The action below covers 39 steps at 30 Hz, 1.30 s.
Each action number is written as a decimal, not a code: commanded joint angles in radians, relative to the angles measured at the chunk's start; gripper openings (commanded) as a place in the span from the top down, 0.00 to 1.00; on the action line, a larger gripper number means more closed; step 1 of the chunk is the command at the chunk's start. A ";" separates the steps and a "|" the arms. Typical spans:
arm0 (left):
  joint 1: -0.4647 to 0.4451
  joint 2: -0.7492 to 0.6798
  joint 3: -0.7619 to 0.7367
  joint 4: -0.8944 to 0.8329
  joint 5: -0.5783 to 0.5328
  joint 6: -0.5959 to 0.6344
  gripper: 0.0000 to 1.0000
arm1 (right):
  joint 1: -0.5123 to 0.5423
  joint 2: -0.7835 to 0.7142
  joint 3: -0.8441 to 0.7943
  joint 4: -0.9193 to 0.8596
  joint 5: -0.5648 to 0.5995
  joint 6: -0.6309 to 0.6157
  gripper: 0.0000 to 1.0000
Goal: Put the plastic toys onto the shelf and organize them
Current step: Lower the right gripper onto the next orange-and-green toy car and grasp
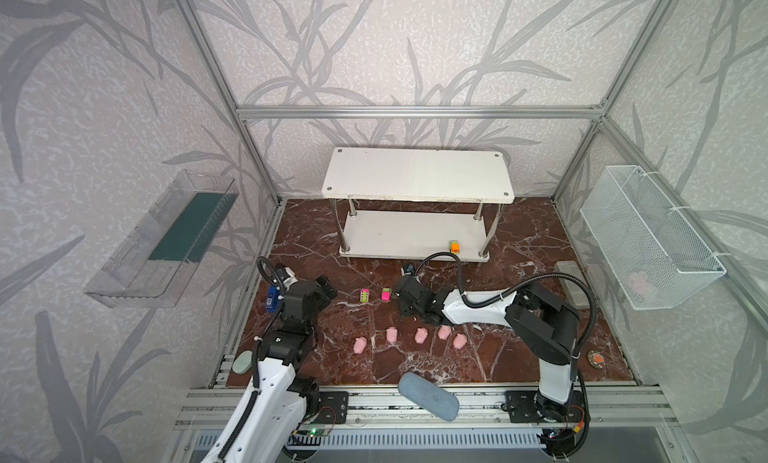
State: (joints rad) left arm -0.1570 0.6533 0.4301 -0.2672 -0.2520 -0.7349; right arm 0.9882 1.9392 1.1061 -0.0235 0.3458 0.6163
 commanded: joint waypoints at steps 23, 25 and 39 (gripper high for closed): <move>-0.001 0.010 -0.018 0.022 -0.009 -0.018 0.04 | -0.010 -0.110 -0.057 -0.013 0.014 -0.012 0.64; -0.001 0.009 -0.019 0.022 -0.010 -0.018 0.04 | -0.010 -0.105 -0.044 -0.017 0.005 -0.012 0.57; -0.001 0.003 -0.023 0.016 -0.013 -0.020 0.04 | -0.034 -0.029 0.058 -0.036 -0.001 -0.021 0.40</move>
State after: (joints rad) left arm -0.1570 0.6636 0.4232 -0.2535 -0.2520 -0.7368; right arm 0.9718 1.8828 1.1385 -0.0345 0.3473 0.6044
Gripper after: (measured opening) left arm 0.958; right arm 0.604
